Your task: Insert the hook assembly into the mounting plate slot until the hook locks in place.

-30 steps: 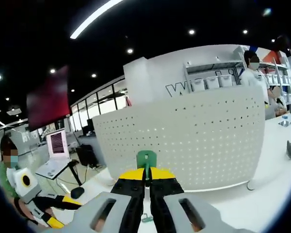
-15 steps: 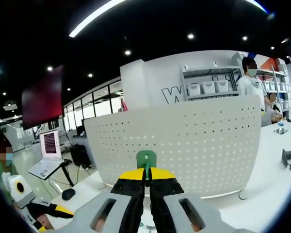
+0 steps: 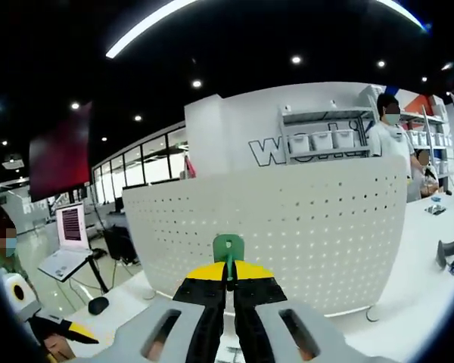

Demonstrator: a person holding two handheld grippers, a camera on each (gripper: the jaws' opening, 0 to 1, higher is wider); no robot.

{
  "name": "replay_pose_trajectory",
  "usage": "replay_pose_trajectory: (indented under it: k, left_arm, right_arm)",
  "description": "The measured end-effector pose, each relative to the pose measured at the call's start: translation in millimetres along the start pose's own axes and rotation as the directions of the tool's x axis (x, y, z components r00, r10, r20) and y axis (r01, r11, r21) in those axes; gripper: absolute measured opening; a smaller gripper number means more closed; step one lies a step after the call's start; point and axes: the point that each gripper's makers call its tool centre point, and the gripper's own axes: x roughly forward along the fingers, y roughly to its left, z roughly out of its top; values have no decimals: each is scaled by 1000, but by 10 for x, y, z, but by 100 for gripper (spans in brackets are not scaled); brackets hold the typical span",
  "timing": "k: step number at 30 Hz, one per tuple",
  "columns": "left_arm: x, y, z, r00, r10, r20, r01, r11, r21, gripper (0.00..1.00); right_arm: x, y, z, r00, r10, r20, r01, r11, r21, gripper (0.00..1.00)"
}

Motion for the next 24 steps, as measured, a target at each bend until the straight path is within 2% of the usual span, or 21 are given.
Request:
replay_pose_trajectory:
  k: [5, 17, 24]
  left_arm:
    - [-21, -30, 31, 1000, -3, 7, 3, 1000, 9, 55]
    - [-14, -127, 10, 1000, -13, -16, 13, 1000, 15, 55]
    - [-27, -89, 40, 1000, 0, -17, 0, 1000, 13, 55]
  right_arm:
    - [59, -62, 9, 1000, -10, -2, 10, 1000, -7, 1]
    - [208, -210, 51, 1000, -25, -9, 24, 1000, -17, 1]
    - [314, -218, 55, 999, -26, -24, 25, 999, -32, 1]
